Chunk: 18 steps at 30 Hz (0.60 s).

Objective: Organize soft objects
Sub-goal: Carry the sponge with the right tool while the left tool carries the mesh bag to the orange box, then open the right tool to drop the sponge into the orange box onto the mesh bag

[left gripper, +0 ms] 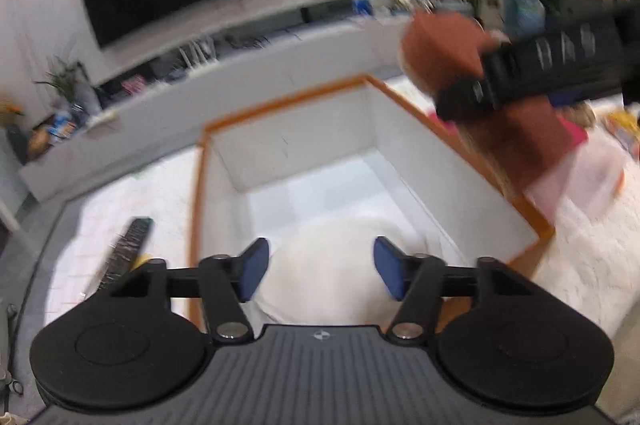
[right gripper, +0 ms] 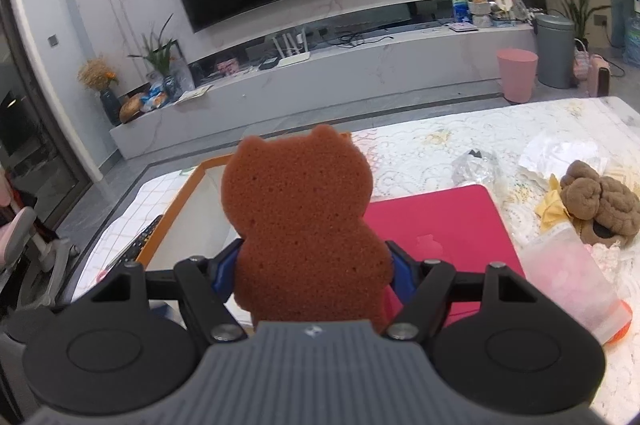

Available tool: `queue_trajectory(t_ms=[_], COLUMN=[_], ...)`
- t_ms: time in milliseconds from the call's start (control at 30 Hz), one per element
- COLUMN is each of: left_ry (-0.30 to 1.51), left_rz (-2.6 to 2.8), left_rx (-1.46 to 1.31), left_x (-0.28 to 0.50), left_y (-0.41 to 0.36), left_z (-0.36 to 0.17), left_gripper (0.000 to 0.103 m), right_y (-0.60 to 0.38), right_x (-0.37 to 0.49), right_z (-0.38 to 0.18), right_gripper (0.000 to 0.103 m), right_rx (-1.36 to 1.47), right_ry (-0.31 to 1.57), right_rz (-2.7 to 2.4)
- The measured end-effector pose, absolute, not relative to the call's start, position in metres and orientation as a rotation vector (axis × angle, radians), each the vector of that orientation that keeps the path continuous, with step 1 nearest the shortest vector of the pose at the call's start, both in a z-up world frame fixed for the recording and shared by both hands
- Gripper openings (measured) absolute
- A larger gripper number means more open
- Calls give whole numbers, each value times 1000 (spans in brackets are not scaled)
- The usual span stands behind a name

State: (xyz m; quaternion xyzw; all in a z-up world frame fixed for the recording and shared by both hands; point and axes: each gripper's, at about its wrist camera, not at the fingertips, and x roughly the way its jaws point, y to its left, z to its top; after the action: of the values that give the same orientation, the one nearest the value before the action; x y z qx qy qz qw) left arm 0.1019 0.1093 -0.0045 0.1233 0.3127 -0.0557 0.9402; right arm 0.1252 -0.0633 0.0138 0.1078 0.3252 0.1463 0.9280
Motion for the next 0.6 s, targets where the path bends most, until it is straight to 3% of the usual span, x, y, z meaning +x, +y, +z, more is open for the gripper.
queue_trajectory(t_ms=[233, 600], left_ry=[579, 614], left_rz=[-49, 149], left_rx=[-9, -134], left_x=[90, 99], left_y=[158, 204], left_z=[33, 25], left_gripper=[78, 78], right_y=[-45, 35], right_x=[125, 144], right_z=[17, -14], right_gripper=[71, 72], right_rx=[167, 98], right_ry=[709, 881], right_rz=[352, 424])
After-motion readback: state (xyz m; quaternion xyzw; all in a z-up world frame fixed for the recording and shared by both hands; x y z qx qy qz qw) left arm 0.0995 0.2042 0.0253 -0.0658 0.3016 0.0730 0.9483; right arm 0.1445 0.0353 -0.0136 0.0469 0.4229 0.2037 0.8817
